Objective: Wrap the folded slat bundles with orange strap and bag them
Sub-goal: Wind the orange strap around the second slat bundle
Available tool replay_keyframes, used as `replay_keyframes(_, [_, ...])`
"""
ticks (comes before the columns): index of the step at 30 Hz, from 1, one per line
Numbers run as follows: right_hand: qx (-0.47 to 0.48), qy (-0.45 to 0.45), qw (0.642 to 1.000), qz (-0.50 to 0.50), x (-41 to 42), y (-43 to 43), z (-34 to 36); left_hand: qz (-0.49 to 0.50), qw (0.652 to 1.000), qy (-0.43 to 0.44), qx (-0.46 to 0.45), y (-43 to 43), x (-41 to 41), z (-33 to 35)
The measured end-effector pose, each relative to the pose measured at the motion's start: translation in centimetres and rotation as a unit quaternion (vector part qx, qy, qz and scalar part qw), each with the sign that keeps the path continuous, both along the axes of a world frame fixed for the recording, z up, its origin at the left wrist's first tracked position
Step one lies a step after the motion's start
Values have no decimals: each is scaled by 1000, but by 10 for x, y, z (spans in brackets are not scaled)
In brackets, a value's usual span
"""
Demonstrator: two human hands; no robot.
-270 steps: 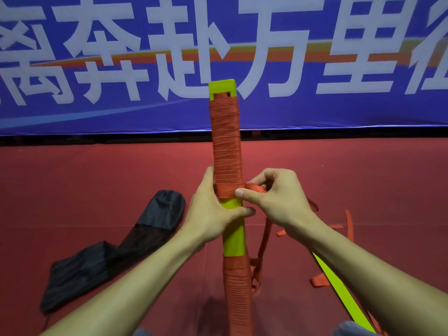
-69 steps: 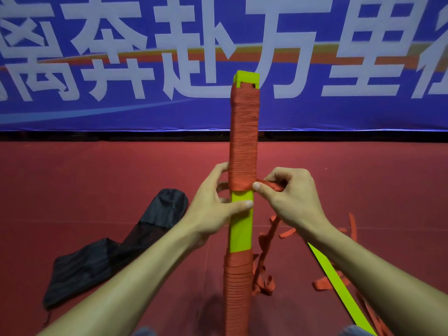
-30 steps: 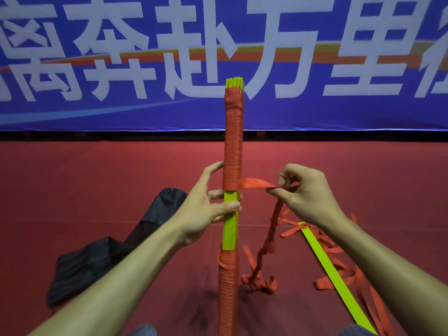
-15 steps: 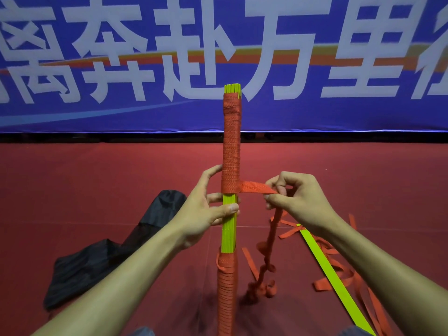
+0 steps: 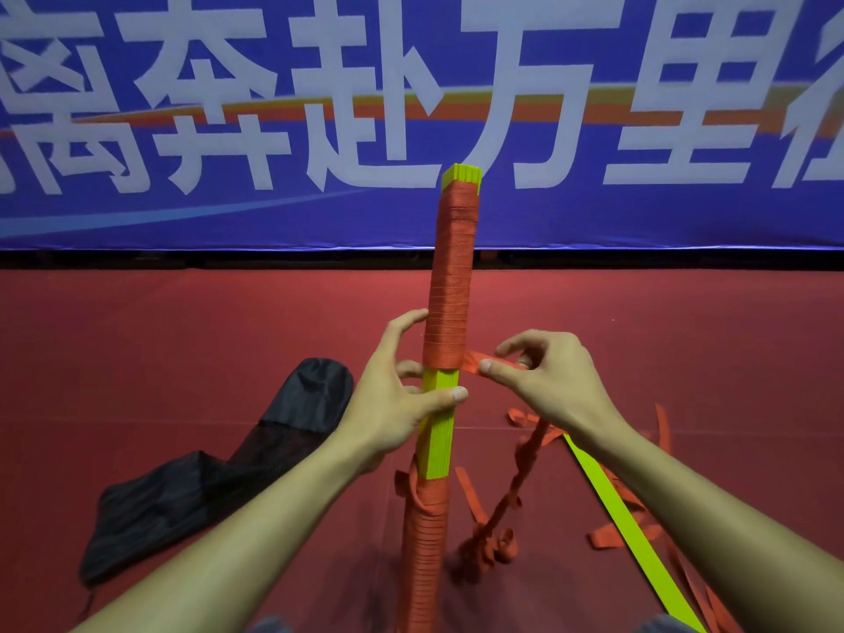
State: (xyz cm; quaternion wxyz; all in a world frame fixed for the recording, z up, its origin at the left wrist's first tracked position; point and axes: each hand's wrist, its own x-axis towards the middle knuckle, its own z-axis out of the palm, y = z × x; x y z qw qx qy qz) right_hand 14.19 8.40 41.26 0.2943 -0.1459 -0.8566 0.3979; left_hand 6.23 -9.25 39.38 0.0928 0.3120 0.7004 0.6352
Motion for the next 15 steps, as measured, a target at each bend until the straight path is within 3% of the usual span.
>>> replay_keyframes(2, [14,-14,1000,1,1,-1,1,17,999,25,-14,1,1,1])
replay_keyframes(7, [-13,54,998,34,3,-15,8,50,996,54,-42,1,7,6])
replay_keyframes(15, [30,85,995,-31,5,-33,18,91,994,64,-11,10,22,15])
